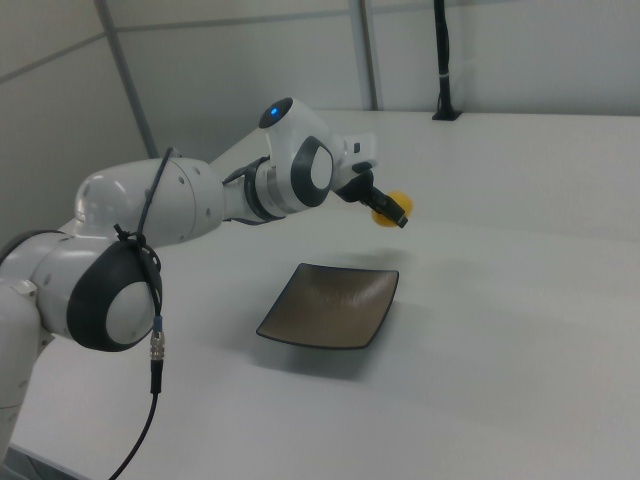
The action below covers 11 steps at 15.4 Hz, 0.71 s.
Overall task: Put potatoes on a ceramic plate
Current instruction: 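Lift the potato and carry it over the brown plate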
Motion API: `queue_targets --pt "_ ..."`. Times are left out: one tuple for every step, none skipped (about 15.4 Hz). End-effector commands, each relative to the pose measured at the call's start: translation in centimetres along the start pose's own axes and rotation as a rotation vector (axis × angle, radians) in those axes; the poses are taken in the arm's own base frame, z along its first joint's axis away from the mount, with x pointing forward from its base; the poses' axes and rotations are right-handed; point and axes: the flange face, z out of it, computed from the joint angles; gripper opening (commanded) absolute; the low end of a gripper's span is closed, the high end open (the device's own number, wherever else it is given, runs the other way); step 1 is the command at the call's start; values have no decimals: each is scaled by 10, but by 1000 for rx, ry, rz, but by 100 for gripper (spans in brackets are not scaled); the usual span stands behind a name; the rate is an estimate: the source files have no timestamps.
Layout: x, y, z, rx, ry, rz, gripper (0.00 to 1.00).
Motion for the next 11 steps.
queue_targets --pt "-11 10 -37 2 -50 -11 43" --pt "-11 12 -48 14 -56 -18 43" --pt "-12 13 -60 23 -64 -38 43" --pt "-17 16 -70 33 -81 -55 43" --pt "-18 20 -81 47 -91 -71 43" --pt "-21 23 -92 62 -102 -91 43" --pt "-25 25 -102 76 -112 -115 43" --pt "-30 30 -109 80 -131 -142 43" --pt "-38 32 -114 77 -155 -183 43" --pt "-46 31 -117 76 -172 -220 43" --pt "-53 32 -120 74 -185 -233 43"
